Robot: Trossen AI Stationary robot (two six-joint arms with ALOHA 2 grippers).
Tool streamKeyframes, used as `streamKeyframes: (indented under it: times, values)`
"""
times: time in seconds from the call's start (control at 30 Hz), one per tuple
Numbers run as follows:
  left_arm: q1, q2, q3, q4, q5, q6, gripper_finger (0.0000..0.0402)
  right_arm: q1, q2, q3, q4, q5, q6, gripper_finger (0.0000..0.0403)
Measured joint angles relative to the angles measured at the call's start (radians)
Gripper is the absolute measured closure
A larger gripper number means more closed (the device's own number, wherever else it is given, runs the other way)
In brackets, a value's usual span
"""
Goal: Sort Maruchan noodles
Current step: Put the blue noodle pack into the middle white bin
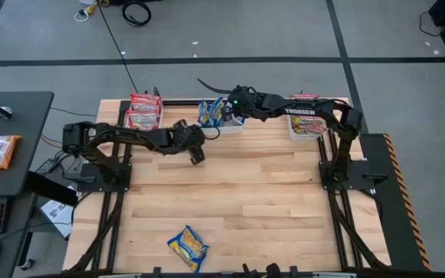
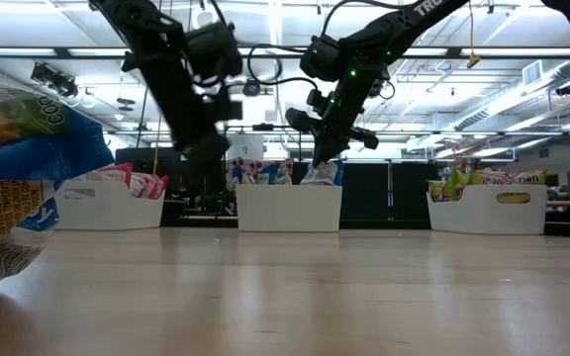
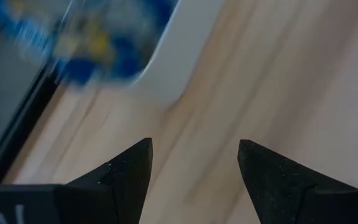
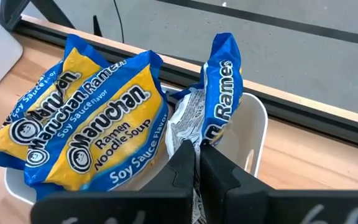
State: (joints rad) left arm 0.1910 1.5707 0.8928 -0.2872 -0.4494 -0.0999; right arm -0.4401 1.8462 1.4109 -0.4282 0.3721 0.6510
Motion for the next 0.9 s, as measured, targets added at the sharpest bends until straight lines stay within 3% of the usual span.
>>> streamKeyframes:
  times: [0.17, 0.33, 0.5, 0.63, 0.9]
  values:
    - [0.049, 0.0, 0.0, -0.182, -0.101, 0.04, 0.0159, 0.0, 0.0, 0.0, 0.0, 0.0, -0.024, 0.0388]
    - [0.16, 0.0, 0.0, -0.14, -0.136, 0.158, 0.0159, 0.0, 0.0, 0.0, 0.0, -0.005, -0.054, 0.0388]
    - [0.289, 0.0, 0.0, -0.041, 0.015, 0.241, 0.016, 0.008, 0.0, 0.0, 0.0, -0.023, -0.104, 0.0388]
    - [0.325, 0.03, 0.0, 0.051, 0.158, 0.233, 0.017, 0.01, 0.0, 0.0, 0.012, -0.043, -0.102, 0.0388]
    - [0.266, 0.2, 0.0, 0.298, 0.168, 0.209, 0.0182, 0.021, 0.001, 0.0, 0.074, -0.059, -0.031, 0.0387]
